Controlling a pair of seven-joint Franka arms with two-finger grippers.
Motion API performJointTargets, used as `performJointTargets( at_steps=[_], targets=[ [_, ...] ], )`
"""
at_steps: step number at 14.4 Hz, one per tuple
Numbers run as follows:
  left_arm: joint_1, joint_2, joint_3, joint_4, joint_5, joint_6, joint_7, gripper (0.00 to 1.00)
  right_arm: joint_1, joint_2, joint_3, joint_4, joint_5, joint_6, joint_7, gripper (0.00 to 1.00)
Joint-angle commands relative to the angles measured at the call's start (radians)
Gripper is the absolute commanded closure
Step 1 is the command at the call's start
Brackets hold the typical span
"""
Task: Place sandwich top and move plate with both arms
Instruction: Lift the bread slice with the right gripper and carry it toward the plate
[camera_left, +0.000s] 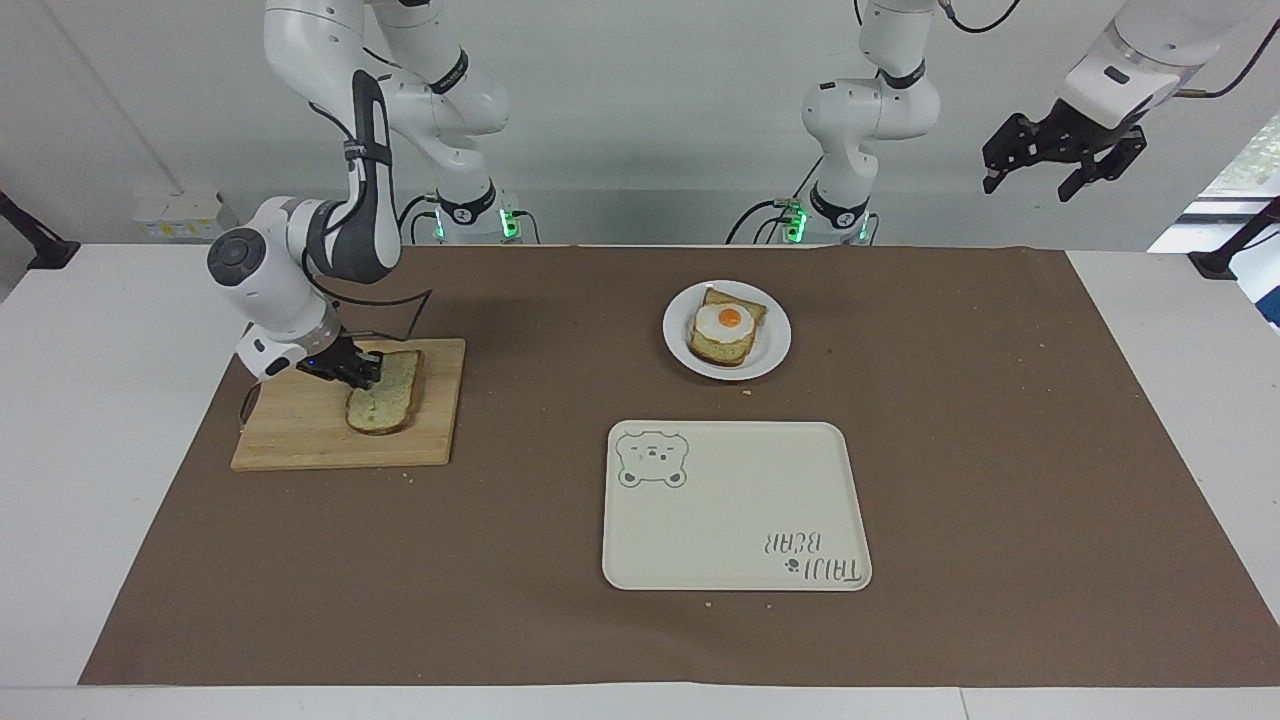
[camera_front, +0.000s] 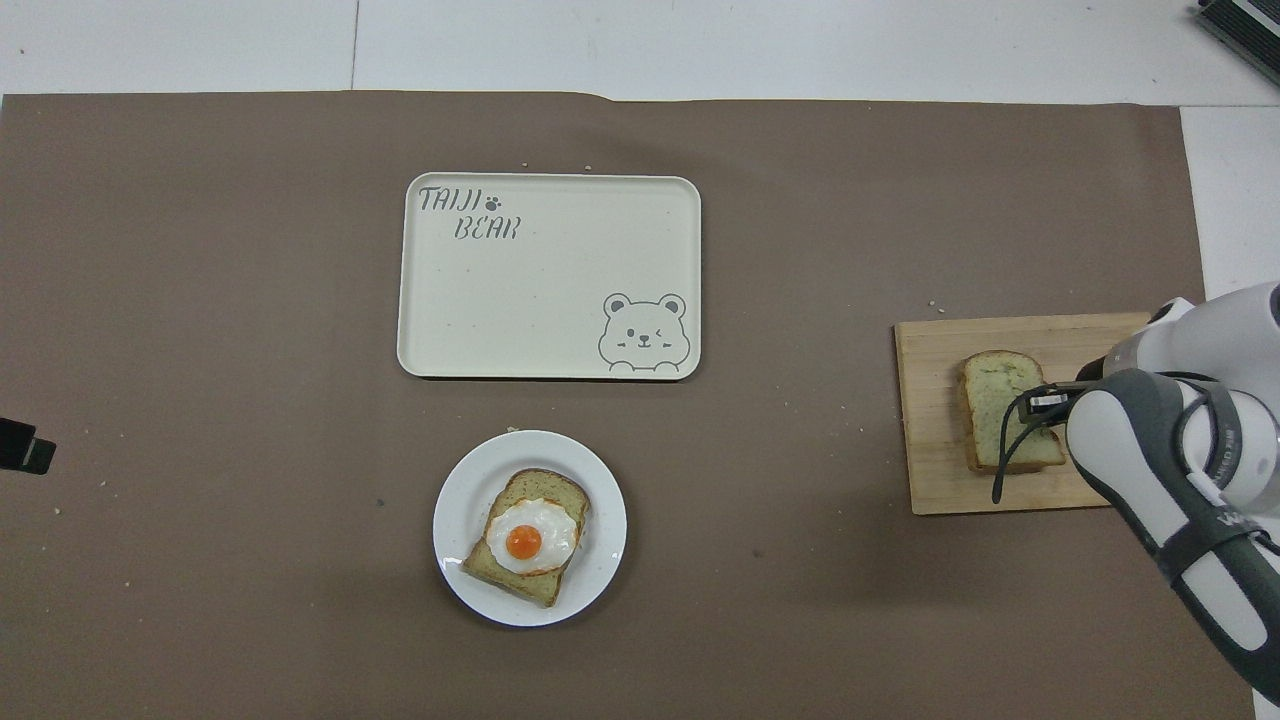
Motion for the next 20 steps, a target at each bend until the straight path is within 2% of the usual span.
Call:
performJointTargets(
  at_steps=[1,4,8,14,20],
  targets=[
    [0.004,-0.017,-0.004,-0.015,0.013,-0.009,-0.003,0.0,-0.012,-0.035,0.0,0.008,0.096,-0.042,-0.103,1.0],
    [0.004,-0.017,-0.004,-0.015,0.013,-0.009,-0.003,0.0,0.002,-0.084,0.002,0.008,0.116,-0.04,-0.12,1.0],
    [0.004,-0.017,-0.004,-0.015,0.013,-0.009,-0.003,0.0,0.101,-0.134,0.002,-0.003,0.163,-0.04,-0.065,1.0],
    [0.004,-0.017,-0.004,-0.015,0.013,-0.009,-0.003,0.0,0.371,-0.139,0.002,0.001,0.141,0.015,0.324,1.0],
    [0.004,-0.017,-0.004,-0.015,0.011,-0.009,-0.003,0.0,0.669,-0.127,0.005,0.032,0.049,0.029,0.751,1.0]
  ],
)
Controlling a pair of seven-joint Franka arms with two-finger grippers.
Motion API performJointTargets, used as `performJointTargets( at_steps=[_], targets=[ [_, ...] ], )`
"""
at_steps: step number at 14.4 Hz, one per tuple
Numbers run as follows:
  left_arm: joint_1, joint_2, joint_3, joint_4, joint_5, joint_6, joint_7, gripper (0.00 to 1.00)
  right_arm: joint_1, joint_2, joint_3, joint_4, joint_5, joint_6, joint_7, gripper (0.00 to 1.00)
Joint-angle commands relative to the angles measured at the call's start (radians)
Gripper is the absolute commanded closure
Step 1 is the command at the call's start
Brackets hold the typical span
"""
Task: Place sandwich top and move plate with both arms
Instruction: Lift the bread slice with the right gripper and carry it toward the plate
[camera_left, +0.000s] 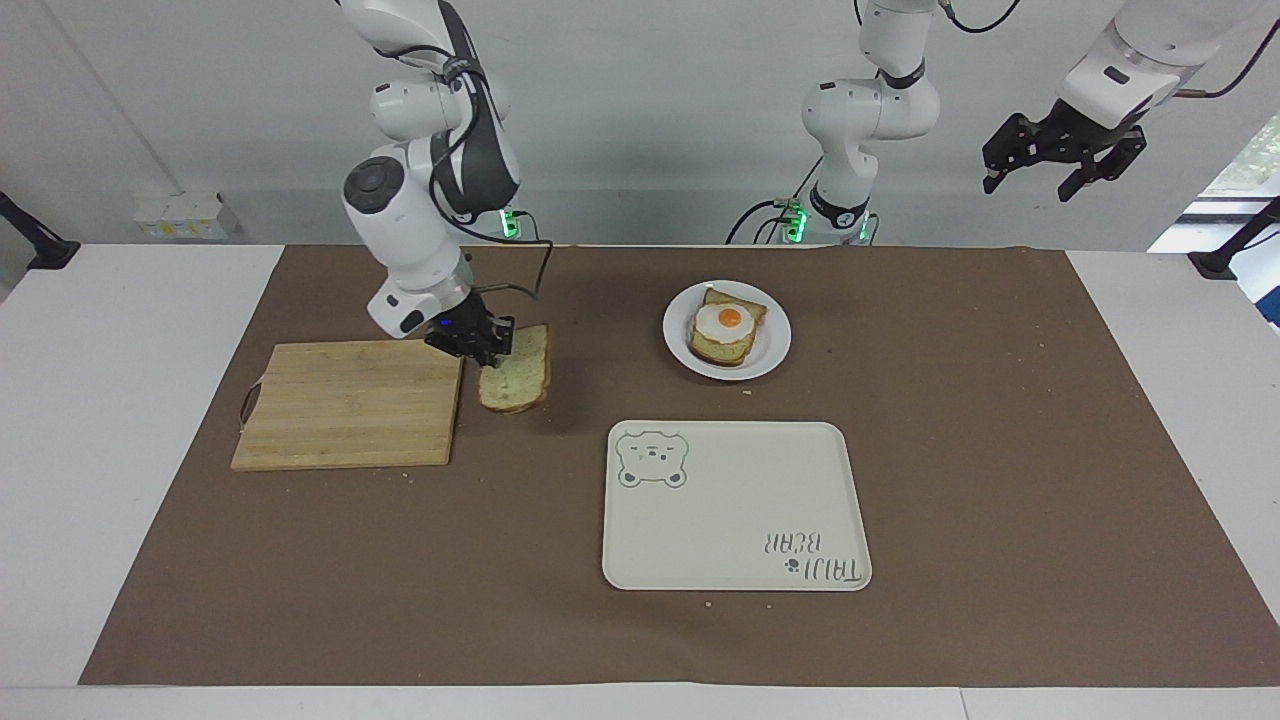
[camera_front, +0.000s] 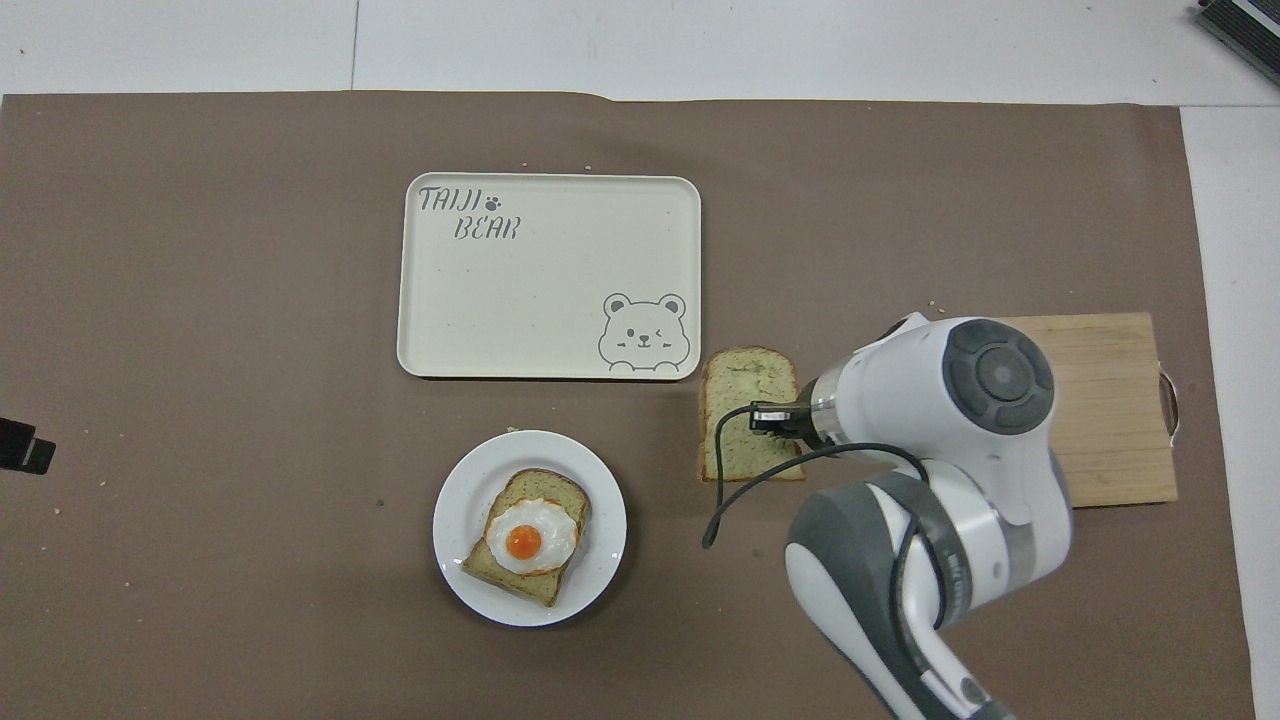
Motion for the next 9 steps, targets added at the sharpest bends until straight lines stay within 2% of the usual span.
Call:
performJointTargets(
  at_steps=[1,5,9],
  targets=[
    [0.004,-0.017,-0.004,-0.015,0.011,-0.009,-0.003,0.0,0.12,0.008,-0.005,0.003,-0.071,0.036,0.155,1.0],
    [0.003,-0.017,-0.004,-0.015,0.013,-0.009,-0.003,0.0,0.309,0.064,-0.005,0.012,-0.137,0.117,0.394,1.0],
    [0.004,-0.017,-0.004,-0.015,0.013,-0.009,-0.003,0.0,0.449,0.221,-0.005,0.13,-0.174,0.117,0.701,1.0]
  ],
)
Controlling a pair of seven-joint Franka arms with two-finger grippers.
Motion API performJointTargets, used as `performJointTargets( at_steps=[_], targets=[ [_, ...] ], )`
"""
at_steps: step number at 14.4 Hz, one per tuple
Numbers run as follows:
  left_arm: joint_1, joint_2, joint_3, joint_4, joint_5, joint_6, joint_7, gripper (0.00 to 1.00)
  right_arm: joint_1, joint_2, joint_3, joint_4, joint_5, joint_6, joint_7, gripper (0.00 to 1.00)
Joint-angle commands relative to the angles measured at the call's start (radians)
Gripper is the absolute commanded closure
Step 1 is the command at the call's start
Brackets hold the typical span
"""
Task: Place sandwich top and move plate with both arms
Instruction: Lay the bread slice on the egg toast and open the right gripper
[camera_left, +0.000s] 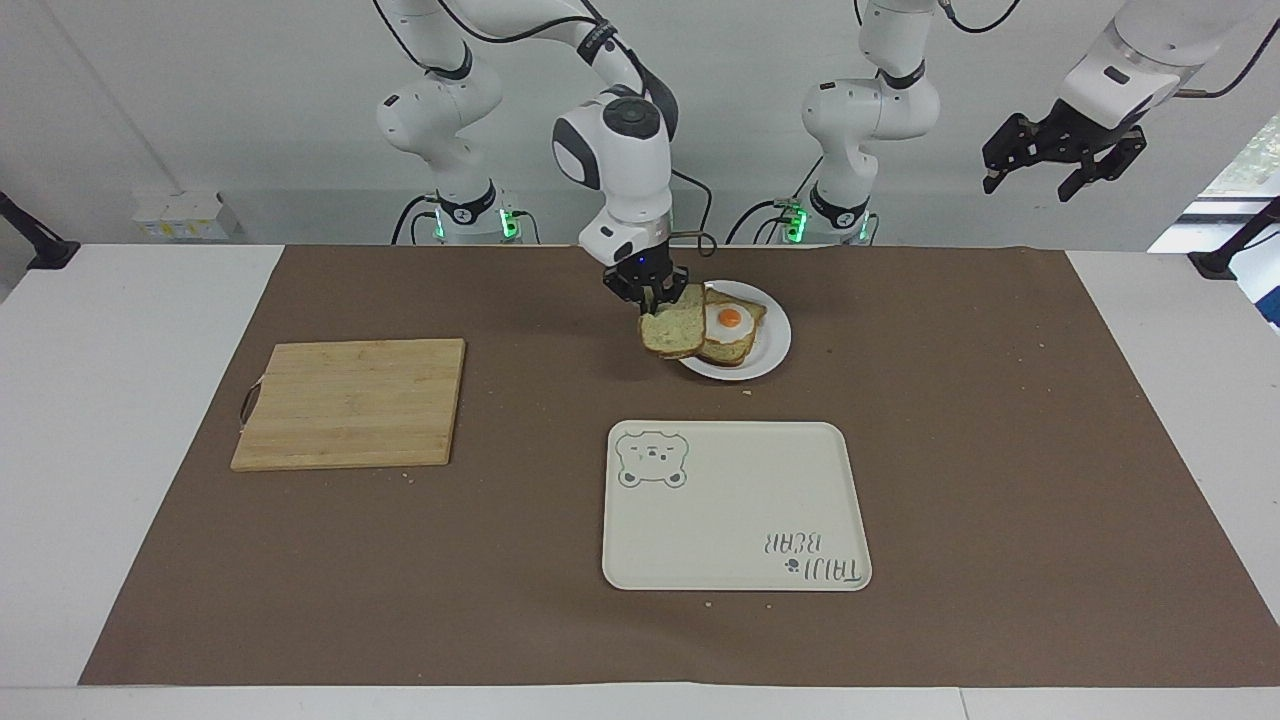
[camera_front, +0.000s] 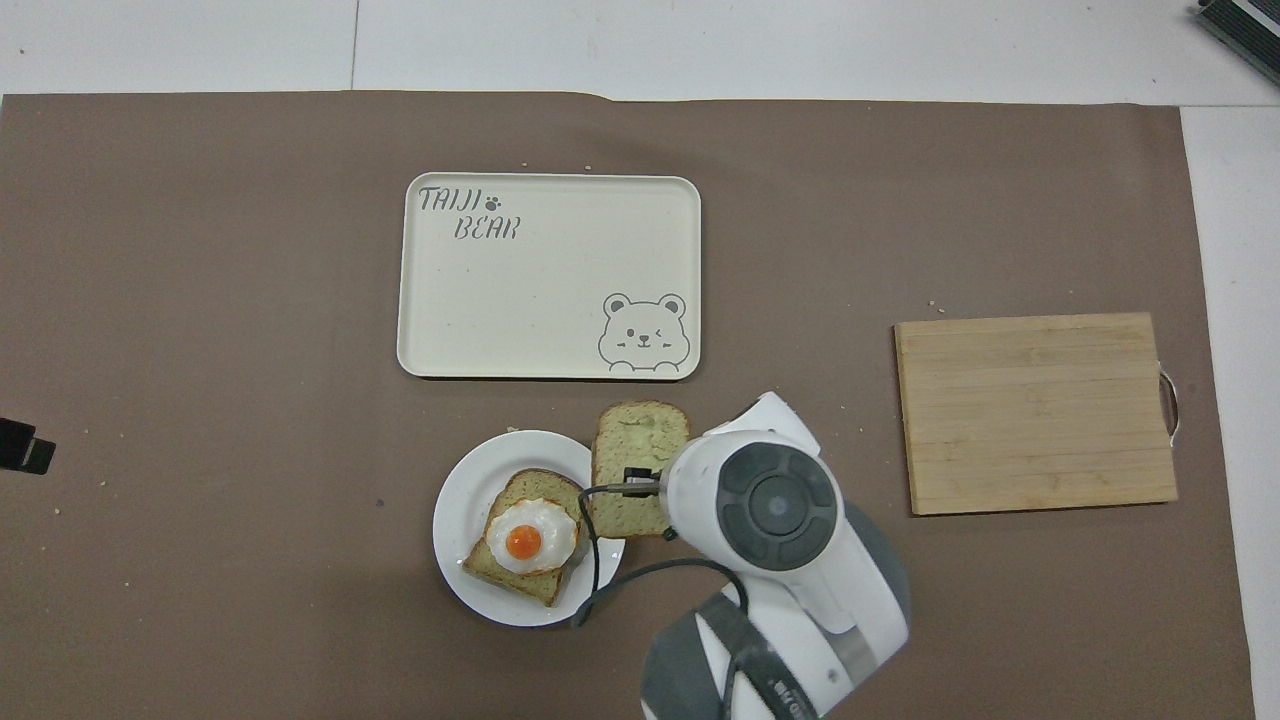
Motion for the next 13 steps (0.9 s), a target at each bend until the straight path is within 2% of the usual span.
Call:
performJointTargets(
  at_steps=[1,5,6,7,9,13],
  targets=[
    [0.004,-0.017,-0.004,-0.015,0.011,-0.009,-0.003,0.0,0.058,0.117,-0.008,0.099,-0.029,0.004,0.159,1.0],
    [0.004,-0.017,-0.004,-0.015,0.011,-0.009,-0.003,0.0,0.089,0.172,-0.009,0.101,-0.045,0.047,0.313,1.0],
    [0.003,-0.017,-0.004,-0.015,0.011,-0.009,-0.003,0.0,0.081,0.177,-0.009,0.102,-0.043,0.053,0.337,0.83],
    [0.003,-0.017,-0.004,-0.015,0.011,-0.009,-0.003,0.0,0.077,0.178,-0.009,0.111,-0.045,0.046,0.345,0.01],
    [0.004,-0.017,-0.004,-0.015,0.011,-0.009,-0.003,0.0,0.06,0.168,-0.02,0.156,-0.031,0.012,0.347,0.0],
    [0.004,-0.017,-0.004,-0.015,0.013,-0.009,-0.003,0.0,0.028,0.122,-0.038,0.248,-0.045,-0.132,0.326,0.0]
  ],
)
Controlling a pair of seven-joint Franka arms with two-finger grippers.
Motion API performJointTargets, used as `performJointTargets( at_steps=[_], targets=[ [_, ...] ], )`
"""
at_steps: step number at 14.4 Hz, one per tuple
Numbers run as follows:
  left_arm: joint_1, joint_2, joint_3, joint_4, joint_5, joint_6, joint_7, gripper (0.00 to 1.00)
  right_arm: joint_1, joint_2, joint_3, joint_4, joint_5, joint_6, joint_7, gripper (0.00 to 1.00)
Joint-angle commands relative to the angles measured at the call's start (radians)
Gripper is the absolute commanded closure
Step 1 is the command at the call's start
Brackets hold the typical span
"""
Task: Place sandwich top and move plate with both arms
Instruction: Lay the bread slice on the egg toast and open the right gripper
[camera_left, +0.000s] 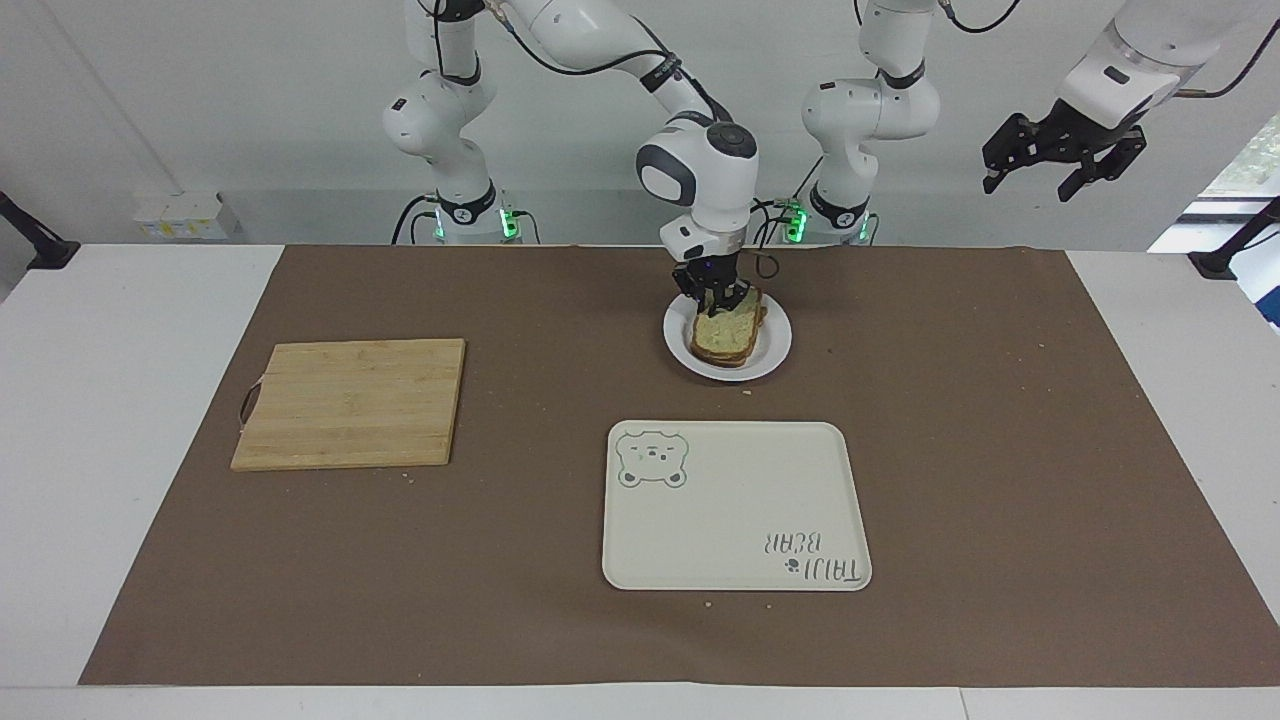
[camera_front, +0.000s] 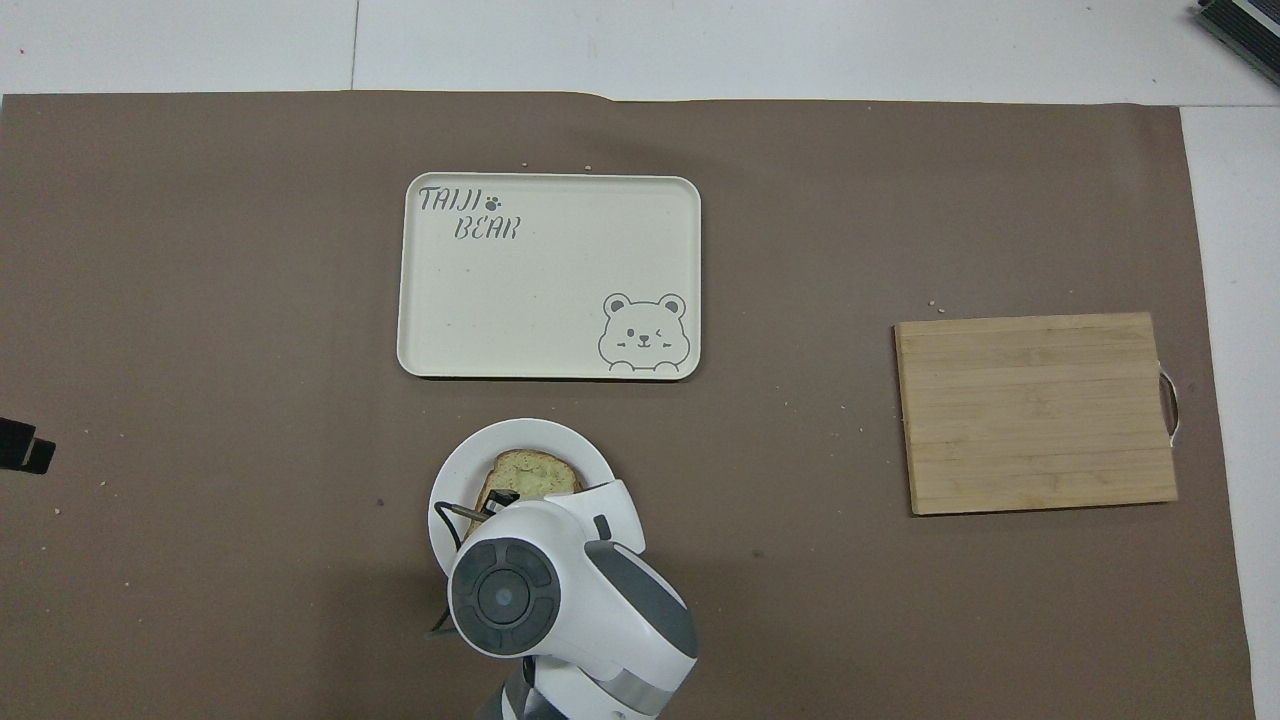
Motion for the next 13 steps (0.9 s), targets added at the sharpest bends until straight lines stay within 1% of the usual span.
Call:
performJointTargets(
  at_steps=[1,3,6,8,10,13],
  targets=[
    [0.004,-0.017,-0.004,-0.015,0.013,-0.009,-0.003,0.0,-0.059,-0.063,-0.009,0.049,-0.021,-0.073,-0.036,0.0],
    [0.003,-0.017,-0.004,-0.015,0.011,-0.009,-0.003,0.0,-0.12,-0.13,-0.009,0.049,-0.007,-0.122,-0.14,0.0],
    [0.003,-0.017,-0.004,-0.015,0.013,-0.009,-0.003,0.0,-0.237,-0.195,-0.012,0.059,-0.001,-0.194,-0.36,0.0],
    [0.004,-0.017,-0.004,-0.015,0.011,-0.009,-0.003,0.0,-0.33,-0.206,-0.012,0.105,0.003,-0.264,-0.541,0.0],
    [0.004,-0.017,-0.004,-0.015,0.011,-0.009,-0.003,0.0,-0.431,-0.212,-0.014,0.159,0.072,-0.341,-0.716,0.0],
    [0.003,-0.017,-0.004,-0.015,0.011,-0.009,-0.003,0.0,-0.551,-0.224,-0.017,0.205,0.071,-0.446,-0.951,0.0]
  ],
)
